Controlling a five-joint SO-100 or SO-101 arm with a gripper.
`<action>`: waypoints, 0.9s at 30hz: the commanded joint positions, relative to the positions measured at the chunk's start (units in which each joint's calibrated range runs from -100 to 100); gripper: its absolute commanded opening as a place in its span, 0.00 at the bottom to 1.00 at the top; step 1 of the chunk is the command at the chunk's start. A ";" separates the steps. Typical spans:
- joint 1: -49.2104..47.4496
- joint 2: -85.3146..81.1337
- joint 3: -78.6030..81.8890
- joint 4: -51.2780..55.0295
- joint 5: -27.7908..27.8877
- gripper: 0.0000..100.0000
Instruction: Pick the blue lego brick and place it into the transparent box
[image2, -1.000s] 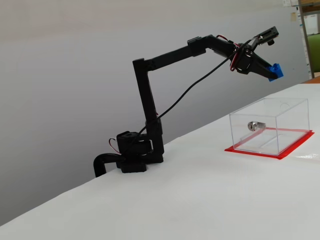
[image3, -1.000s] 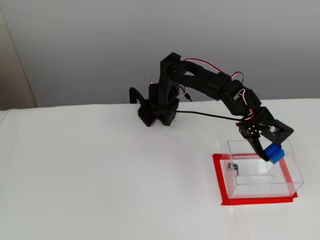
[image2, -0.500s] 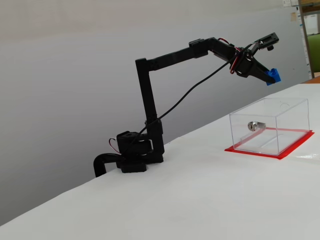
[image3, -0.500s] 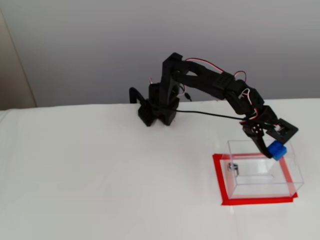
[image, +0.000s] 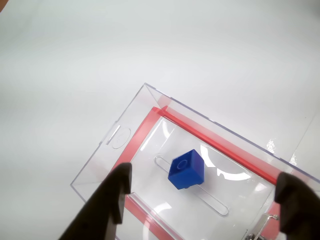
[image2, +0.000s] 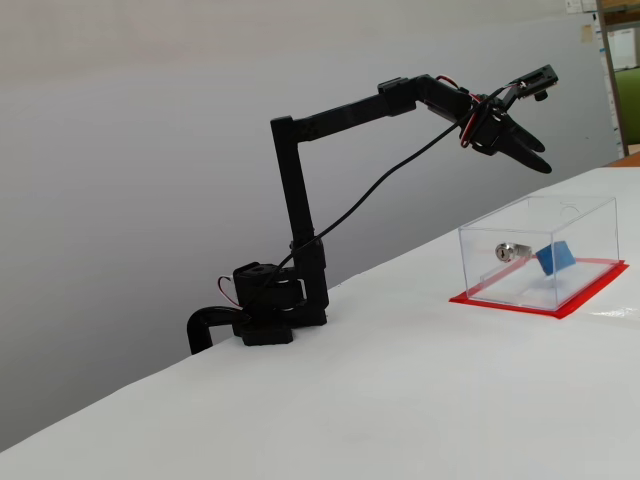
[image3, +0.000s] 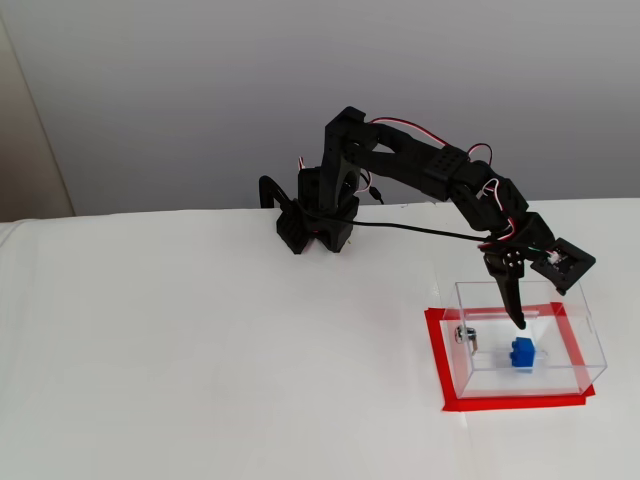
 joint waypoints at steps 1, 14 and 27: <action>0.56 -0.51 -1.85 0.02 0.26 0.32; 0.71 -0.43 -1.85 0.02 0.21 0.32; 0.71 -0.43 -1.94 -0.15 0.31 0.01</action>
